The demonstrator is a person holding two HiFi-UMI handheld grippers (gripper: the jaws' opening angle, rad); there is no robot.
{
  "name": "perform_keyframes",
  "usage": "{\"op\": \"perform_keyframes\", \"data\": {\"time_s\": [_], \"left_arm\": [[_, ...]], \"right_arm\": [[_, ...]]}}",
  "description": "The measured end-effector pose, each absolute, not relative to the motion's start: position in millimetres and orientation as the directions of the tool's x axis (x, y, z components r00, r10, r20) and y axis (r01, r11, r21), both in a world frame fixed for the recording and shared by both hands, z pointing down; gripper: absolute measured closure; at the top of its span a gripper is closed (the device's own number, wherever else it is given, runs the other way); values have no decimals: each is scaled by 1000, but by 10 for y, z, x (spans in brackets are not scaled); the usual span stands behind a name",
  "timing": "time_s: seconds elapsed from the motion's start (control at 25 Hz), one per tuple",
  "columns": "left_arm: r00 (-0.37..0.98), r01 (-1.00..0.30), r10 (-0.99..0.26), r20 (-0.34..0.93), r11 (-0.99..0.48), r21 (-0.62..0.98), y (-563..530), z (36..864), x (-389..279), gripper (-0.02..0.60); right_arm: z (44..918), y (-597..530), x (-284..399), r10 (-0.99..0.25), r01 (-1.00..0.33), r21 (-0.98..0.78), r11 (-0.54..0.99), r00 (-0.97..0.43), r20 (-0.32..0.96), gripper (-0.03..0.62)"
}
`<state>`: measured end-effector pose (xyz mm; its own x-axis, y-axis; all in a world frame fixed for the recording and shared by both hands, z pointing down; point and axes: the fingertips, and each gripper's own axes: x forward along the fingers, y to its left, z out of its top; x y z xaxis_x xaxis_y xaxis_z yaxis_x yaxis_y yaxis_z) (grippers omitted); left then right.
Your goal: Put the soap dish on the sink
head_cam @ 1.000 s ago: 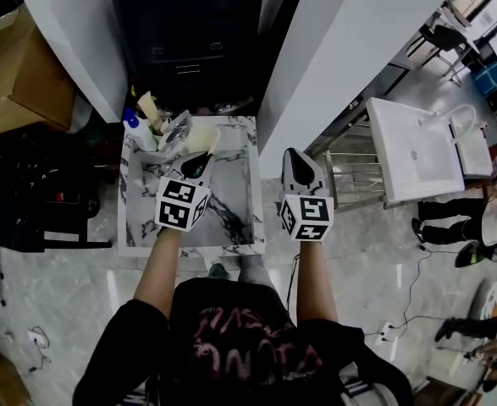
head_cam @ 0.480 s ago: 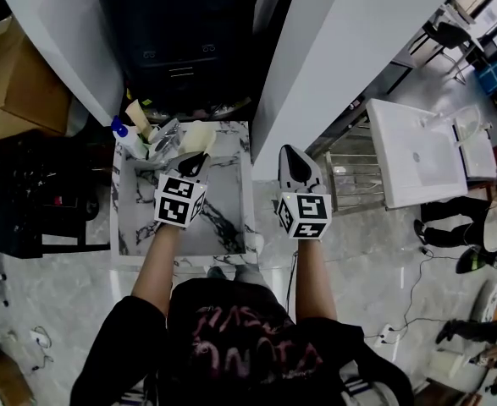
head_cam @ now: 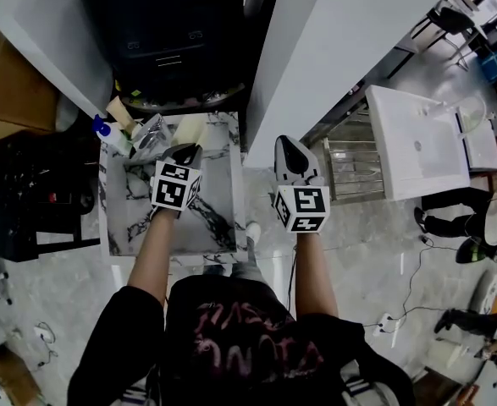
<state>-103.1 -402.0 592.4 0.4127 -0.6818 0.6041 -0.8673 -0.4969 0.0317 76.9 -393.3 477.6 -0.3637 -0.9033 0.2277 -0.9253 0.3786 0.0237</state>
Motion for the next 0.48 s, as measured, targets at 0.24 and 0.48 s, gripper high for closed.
{"op": "perform_keyframes", "data": {"time_s": [0.24,0.48], "left_arm": [[403,-867,-643,651,-497,45,-4112,6222,-969,555],[383,-862,-598,704,-505,40,-4195,6567,-943,555]], "right_arm": [[4903,-3970,933,-903,-931,15,364,-348,252,582],[5061,-4005,1087,-900,-937,17,349,-330,284,582]]}}
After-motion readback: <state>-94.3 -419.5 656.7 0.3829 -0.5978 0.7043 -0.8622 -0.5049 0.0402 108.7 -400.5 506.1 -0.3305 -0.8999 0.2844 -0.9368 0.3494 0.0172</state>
